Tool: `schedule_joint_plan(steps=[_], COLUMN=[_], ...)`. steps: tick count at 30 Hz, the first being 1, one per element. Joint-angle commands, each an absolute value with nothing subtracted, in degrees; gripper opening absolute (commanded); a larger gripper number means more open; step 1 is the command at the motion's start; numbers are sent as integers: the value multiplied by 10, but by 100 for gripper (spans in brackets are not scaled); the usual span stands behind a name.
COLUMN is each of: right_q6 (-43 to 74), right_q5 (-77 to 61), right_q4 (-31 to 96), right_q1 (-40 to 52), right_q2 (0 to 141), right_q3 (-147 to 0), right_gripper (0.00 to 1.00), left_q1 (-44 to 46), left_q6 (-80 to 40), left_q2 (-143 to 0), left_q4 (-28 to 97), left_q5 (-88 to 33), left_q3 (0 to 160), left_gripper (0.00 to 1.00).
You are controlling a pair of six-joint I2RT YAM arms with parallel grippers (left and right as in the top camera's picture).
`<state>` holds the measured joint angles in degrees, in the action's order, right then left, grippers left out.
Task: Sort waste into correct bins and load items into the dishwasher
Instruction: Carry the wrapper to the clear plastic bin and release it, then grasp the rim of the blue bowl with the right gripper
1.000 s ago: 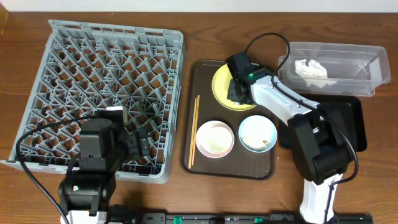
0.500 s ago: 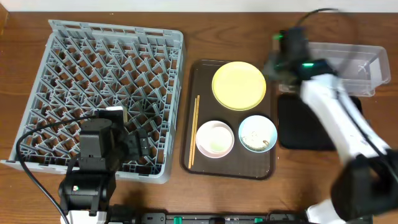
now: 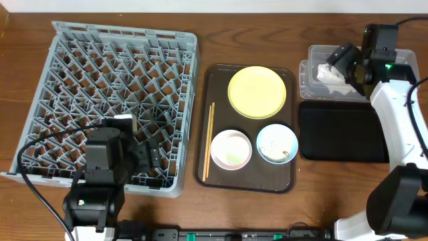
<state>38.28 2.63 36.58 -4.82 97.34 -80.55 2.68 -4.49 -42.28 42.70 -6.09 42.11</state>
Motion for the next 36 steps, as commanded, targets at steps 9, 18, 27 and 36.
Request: schedule_joint_plan(steps=[9, 18, 27, 36], right_q6=[13, -40, -7, 8], right_q5=[-179, -178, -148, -148], right_q4=[607, 669, 478, 379], right_q1=[20, 178, 287, 294], right_q2=[867, 865, 866, 866], right_q3=[-805, -720, -542, -454], right_gripper=[82, 74, 55, 32], left_q1=[26, 26, 26, 26], left_q6=[-48, -48, -48, -48], left_q2=[-422, -422, -422, -422], left_q4=[428, 428, 428, 428], left_q5=[-68, -68, -68, -68], left_q3=[434, 434, 434, 434], left_gripper=[92, 92, 92, 93])
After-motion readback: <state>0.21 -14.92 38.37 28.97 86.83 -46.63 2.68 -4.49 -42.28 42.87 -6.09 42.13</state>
